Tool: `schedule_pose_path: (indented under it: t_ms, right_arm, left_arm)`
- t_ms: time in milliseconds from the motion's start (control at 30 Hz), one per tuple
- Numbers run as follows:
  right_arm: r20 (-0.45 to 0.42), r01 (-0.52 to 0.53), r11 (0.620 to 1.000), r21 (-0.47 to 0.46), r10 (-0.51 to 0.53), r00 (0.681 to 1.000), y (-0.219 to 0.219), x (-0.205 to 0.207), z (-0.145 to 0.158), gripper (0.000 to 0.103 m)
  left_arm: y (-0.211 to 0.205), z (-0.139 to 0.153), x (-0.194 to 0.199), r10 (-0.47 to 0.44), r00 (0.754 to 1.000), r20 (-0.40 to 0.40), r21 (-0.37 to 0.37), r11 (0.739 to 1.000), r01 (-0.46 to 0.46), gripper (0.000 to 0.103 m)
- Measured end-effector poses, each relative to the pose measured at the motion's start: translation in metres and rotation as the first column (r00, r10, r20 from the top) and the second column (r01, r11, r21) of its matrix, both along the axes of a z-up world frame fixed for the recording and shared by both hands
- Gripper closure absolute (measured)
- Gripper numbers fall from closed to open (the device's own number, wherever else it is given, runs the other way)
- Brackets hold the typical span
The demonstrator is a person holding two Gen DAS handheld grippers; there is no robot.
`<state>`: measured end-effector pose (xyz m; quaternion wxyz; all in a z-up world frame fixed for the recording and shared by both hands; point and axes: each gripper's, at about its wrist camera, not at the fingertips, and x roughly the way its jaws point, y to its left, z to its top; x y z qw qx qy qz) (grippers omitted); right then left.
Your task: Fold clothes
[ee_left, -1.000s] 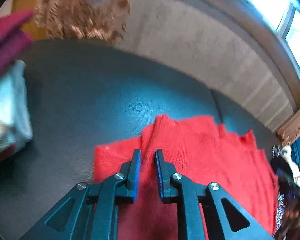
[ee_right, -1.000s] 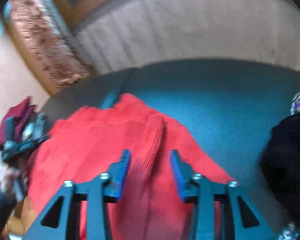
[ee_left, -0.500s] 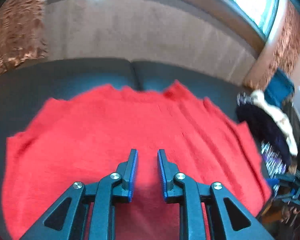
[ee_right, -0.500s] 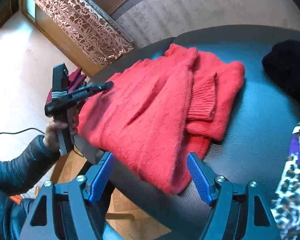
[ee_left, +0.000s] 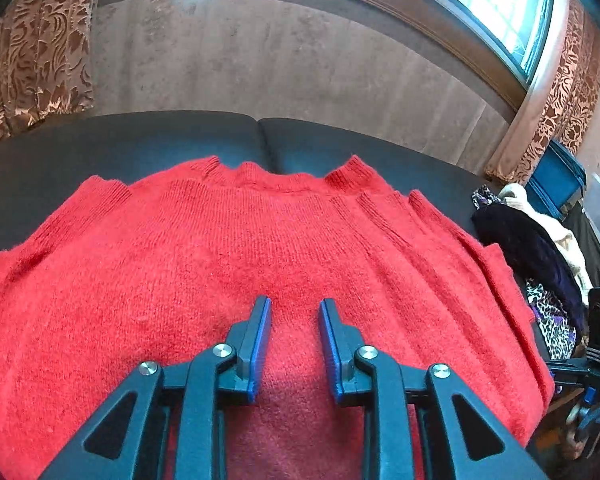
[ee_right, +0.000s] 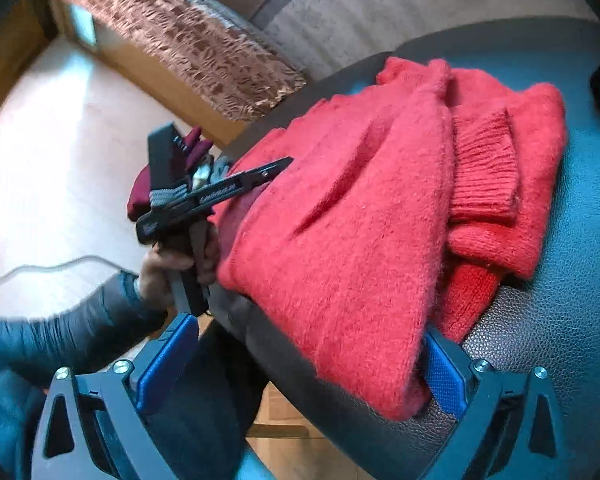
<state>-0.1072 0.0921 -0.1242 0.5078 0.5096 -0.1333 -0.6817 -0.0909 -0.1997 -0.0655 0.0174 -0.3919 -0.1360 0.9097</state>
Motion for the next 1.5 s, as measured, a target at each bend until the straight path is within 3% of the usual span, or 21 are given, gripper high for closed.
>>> schedule_pose_path:
  t_ms: [167, 400, 467, 533, 567, 633, 700, 767, 833, 1000, 1133, 1200, 1267, 1400, 1500]
  right_arm:
    - [0.058, 0.037, 0.999, 0.005, -0.037, 0.998, -0.001, -0.009, -0.002, 0.000]
    - [-0.075, 0.094, 0.995, 0.023, -0.092, 0.993, -0.008, 0.002, 0.003, 0.000]
    - [-0.111, 0.092, 0.992, 0.092, -0.081, 0.990, -0.014, 0.004, 0.008, 0.005]
    - [-0.161, 0.102, 0.976, 0.192, -0.072, 0.984, -0.017, 0.006, 0.014, 0.030]
    - [-0.176, 0.103, 0.970, 0.221, -0.064, 0.982, -0.017, 0.007, 0.016, 0.037]
    - [-0.207, 0.105, 0.958, 0.267, -0.049, 0.977, -0.012, 0.008, 0.019, 0.068]
    - [-0.214, 0.104, 0.952, 0.288, -0.042, 0.976, -0.005, 0.009, 0.022, 0.076]
    - [-0.238, 0.127, 0.931, 0.343, -0.044, 0.970, -0.001, 0.010, 0.024, 0.092]
    - [-0.295, 0.135, 0.913, 0.384, -0.017, 0.955, 0.001, 0.014, 0.035, 0.095]
    - [-0.441, 0.175, 0.904, 0.391, 0.017, 0.897, 0.018, 0.025, 0.081, 0.096]
    - [-0.327, 0.153, 0.861, 0.486, 0.017, 0.945, 0.027, 0.013, 0.034, 0.096]
    - [-0.288, 0.154, 0.869, 0.469, -0.014, 0.957, 0.031, 0.013, 0.013, 0.095]
    - [-0.257, 0.187, 0.886, 0.424, -0.081, 0.963, 0.043, 0.014, 0.013, 0.095]
    - [-0.243, 0.205, 0.901, 0.383, -0.116, 0.963, 0.061, 0.024, 0.017, 0.076]
    - [-0.301, 0.240, 0.912, 0.334, -0.139, 0.943, 0.071, 0.031, 0.037, 0.060]
  left_arm:
    - [-0.002, -0.001, 0.001, 0.002, 1.000, -0.006, 0.016, 1.000, -0.002, 0.079]
    - [-0.003, -0.002, 0.004, -0.001, 1.000, -0.012, 0.030, 1.000, 0.001, 0.079]
    - [-0.003, -0.002, 0.004, -0.004, 1.000, -0.013, 0.030, 1.000, 0.004, 0.079]
    - [-0.004, -0.002, 0.004, -0.008, 1.000, -0.012, 0.032, 0.999, 0.008, 0.079]
    - [-0.004, -0.002, 0.004, -0.010, 1.000, -0.012, 0.034, 0.999, 0.010, 0.079]
    - [-0.005, -0.002, 0.004, -0.014, 1.000, -0.011, 0.036, 0.999, 0.015, 0.079]
    - [-0.006, -0.002, 0.004, -0.019, 1.000, -0.008, 0.038, 0.999, 0.019, 0.079]
    - [-0.006, -0.002, 0.004, -0.025, 1.000, 0.000, 0.037, 0.999, 0.025, 0.079]
    - [-0.007, -0.001, 0.005, -0.035, 0.999, 0.016, 0.046, 0.998, 0.035, 0.079]
    - [-0.010, -0.001, 0.017, -0.080, 0.996, 0.032, 0.106, 0.992, 0.076, 0.079]
    - [-0.003, 0.000, 0.023, -0.095, 0.995, 0.025, 0.090, 0.992, 0.092, 0.079]
    - [-0.001, 0.001, 0.026, -0.101, 0.995, 0.024, 0.081, 0.992, 0.099, 0.079]
    - [-0.002, 0.003, 0.031, -0.105, 0.994, 0.017, 0.092, 0.990, 0.103, 0.079]
    - [-0.011, 0.011, 0.047, -0.067, 0.998, -0.021, 0.152, 0.986, 0.070, 0.076]
    - [-0.018, 0.017, 0.060, -0.027, 0.998, -0.051, 0.144, 0.989, 0.034, 0.075]
